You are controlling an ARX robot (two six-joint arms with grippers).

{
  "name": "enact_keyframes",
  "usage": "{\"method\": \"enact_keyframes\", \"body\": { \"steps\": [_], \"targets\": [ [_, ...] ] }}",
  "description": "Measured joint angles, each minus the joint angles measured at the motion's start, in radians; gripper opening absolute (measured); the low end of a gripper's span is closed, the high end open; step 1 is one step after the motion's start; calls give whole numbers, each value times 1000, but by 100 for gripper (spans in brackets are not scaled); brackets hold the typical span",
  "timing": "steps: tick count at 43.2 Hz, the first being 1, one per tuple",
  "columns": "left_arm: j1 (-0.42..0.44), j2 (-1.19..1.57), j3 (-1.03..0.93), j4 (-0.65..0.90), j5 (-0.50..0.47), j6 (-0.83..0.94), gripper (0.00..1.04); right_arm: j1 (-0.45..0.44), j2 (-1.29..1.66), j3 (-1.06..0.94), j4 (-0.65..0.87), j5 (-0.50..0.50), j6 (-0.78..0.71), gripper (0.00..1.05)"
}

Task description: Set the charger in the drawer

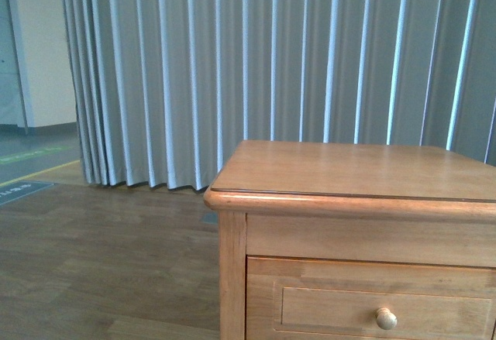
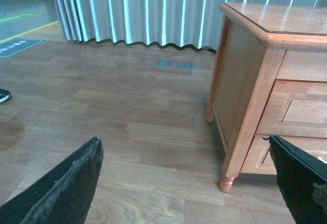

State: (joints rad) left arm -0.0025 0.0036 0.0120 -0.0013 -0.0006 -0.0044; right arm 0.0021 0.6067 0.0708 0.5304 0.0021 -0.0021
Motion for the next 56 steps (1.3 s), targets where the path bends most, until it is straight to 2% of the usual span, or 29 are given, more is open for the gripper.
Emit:
{"method": "enact_keyframes", "body": {
  "steps": [8, 11, 32, 44, 48, 56],
  "targets": [
    [0, 0, 0, 0, 0, 0, 99, 0, -102, -29, -73, 0, 0, 2],
    [0, 0, 0, 0, 0, 0, 99, 0, -122, -64, -48, 0, 0, 2],
    [0, 0, 0, 0, 0, 0, 99, 0, -356, -66, -276, 0, 0, 2],
    [0, 0, 0, 0, 0, 0, 99, 0, -432, -66, -352, -1, 0, 2],
    [0, 0, 0, 0, -1, 0, 99, 0, -566, -65, -519, -3, 0, 2],
    [0, 0, 0, 0, 0, 0, 99, 0, -601, -65, -529, -3, 0, 2]
  ]
}}
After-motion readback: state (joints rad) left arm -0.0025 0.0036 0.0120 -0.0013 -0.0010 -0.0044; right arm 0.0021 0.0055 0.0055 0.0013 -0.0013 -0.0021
